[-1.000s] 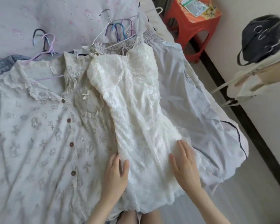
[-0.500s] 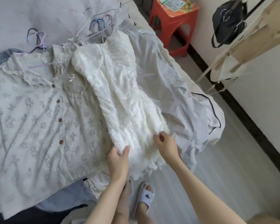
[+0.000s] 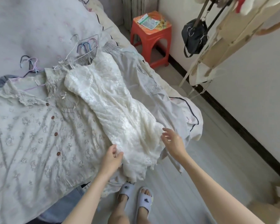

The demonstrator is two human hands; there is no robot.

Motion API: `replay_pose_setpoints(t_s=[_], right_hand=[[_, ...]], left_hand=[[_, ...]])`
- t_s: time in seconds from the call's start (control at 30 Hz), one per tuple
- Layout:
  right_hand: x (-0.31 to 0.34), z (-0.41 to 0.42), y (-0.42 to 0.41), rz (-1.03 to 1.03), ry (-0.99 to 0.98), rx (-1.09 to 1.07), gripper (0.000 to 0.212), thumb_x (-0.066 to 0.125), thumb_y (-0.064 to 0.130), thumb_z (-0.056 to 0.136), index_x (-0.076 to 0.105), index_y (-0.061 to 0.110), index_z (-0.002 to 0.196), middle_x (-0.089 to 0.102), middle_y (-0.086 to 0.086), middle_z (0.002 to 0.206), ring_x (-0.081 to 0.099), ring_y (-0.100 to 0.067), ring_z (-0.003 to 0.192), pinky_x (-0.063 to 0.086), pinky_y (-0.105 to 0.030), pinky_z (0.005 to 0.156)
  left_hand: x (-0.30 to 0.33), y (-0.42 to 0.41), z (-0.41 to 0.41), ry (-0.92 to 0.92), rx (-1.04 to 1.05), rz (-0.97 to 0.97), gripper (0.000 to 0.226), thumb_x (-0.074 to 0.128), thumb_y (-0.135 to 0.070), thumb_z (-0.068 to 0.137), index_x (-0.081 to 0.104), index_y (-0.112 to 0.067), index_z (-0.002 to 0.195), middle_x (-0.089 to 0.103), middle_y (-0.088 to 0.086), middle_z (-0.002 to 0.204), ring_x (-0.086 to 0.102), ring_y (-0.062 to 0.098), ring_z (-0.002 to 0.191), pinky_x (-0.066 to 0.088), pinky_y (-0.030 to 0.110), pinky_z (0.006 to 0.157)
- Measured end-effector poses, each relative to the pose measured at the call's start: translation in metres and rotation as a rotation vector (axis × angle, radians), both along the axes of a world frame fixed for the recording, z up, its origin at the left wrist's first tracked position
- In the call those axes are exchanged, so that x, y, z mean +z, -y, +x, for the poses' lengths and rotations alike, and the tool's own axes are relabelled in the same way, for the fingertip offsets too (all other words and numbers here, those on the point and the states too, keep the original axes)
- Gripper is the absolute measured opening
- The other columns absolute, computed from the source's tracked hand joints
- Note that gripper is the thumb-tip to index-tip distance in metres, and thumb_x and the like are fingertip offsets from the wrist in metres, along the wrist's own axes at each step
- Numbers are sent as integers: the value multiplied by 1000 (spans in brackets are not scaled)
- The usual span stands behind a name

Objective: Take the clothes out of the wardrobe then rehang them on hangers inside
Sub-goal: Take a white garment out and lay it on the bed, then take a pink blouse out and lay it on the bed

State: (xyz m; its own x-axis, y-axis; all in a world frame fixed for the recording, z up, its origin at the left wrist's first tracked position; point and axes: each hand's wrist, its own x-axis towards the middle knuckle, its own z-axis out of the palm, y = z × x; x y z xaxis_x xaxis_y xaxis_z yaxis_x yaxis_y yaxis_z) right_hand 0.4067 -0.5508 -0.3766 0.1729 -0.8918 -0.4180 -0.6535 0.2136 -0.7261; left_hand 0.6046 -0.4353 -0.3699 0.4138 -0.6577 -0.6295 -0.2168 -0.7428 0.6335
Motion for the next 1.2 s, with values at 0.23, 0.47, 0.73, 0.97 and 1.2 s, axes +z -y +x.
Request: replay_pose_setpoints(t_s=[0.23, 0.47, 0.73, 0.97, 1.2], right_hand=[[53, -20, -37, -102, 36, 23, 50, 51, 32, 94, 37, 24, 142, 42, 11, 141, 38, -7, 131, 30, -24, 105], [105, -62, -107, -393, -325, -196, 53, 55, 32, 92, 40, 18, 140, 45, -1, 142, 39, -18, 132, 23, -40, 112], [158, -136, -248, -388, -629, -666, 55, 52, 36, 92, 38, 16, 141, 42, -5, 144, 35, -19, 135, 14, -43, 113], [185, -188, -413, -269, -723, -1167, 60, 36, 49, 91, 35, 19, 143, 34, -3, 149, 28, -18, 139, 8, -37, 115], [211, -230, -573, -159, -850, -1505, 56, 43, 39, 96, 26, 19, 146, 25, -2, 153, 19, -17, 141, 13, -38, 116]], left_hand=[[53, 24, -11, 385, -624, -291, 55, 42, -33, 97, 23, -19, 146, 16, 0, 155, 11, 15, 142, 13, 30, 114], [95, 43, -52, 490, -1101, -621, 74, 14, -54, 81, 36, -17, 141, 28, 7, 151, 17, 24, 142, 10, 31, 112], [126, 21, -162, 455, -1622, -903, 48, 40, -36, 79, 48, -18, 123, 59, 13, 124, 55, 33, 115, 48, 51, 88], [162, -62, -295, 408, -1975, -1276, 48, 36, -36, 82, 57, -14, 119, 60, 14, 122, 57, 35, 113, 48, 52, 85], [182, -212, -410, 159, -2159, -1519, 45, 51, -30, 81, 56, -15, 123, 57, 12, 127, 53, 36, 118, 44, 51, 91]])
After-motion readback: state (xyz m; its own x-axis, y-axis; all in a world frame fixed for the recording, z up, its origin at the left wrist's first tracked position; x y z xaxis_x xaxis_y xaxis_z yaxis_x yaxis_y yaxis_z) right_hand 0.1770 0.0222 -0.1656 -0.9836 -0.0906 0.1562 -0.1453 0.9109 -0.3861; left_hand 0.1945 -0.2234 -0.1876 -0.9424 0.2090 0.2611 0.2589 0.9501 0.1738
